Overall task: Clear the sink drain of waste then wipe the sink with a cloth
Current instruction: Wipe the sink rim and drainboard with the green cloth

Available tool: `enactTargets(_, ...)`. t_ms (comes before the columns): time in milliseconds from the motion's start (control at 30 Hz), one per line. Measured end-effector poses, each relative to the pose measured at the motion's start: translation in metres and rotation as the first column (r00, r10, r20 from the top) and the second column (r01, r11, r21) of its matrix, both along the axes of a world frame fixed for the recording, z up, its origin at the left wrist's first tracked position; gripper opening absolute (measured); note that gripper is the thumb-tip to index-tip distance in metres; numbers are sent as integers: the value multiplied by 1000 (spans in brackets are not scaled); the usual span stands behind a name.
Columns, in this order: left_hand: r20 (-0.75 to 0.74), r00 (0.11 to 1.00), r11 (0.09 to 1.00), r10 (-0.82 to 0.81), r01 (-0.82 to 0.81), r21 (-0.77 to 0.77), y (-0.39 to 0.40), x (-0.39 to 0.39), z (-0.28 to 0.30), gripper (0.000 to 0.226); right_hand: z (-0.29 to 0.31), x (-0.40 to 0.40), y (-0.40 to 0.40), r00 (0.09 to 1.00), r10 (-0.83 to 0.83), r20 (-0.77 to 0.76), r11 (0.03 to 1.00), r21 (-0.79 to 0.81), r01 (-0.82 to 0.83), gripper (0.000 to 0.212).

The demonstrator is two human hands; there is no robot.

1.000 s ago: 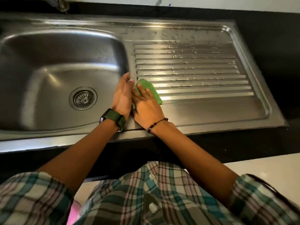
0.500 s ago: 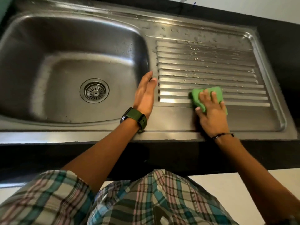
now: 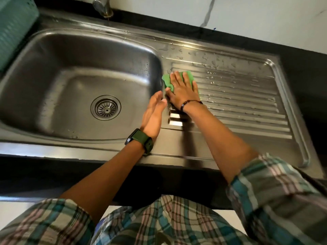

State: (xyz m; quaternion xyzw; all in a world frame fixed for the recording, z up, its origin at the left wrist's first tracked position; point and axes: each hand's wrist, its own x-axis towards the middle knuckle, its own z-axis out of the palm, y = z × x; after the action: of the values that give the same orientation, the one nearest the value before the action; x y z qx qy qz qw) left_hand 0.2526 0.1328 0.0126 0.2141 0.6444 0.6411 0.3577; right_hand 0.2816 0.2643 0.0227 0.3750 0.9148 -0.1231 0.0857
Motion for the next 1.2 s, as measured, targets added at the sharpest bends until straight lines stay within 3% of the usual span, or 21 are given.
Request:
enactTargets(133,10,1000,1000,29,-29,4,-4,2,4,66,3,14,-12,994,108,0,994,25,-108,55)
enactTargets(367,11,998,998,58,-58,-1,-2,2,1,63,-1,116,-117,974,224,-43,974,47,-223,57)
enactTargets(733,-111,988,994,106,-109,-22,-1,5,2,62,-12,42,-44,970,212,-120,975,89,-203,52)
enactTargets(967,-133,988,995,80,-88,-56,-5,6,9,67,-4,-37,20,990,124,-70,992,13,-123,53)
enactTargets(1100,-146,980,987,138,-149,-64,-3,4,6,44,-4,1,-12,985,157,-73,987,44,-154,52)
enactTargets(1200,-116,979,983,166,-173,-54,-2,3,2,40,-9,61,-65,970,197,-143,980,70,-188,54)
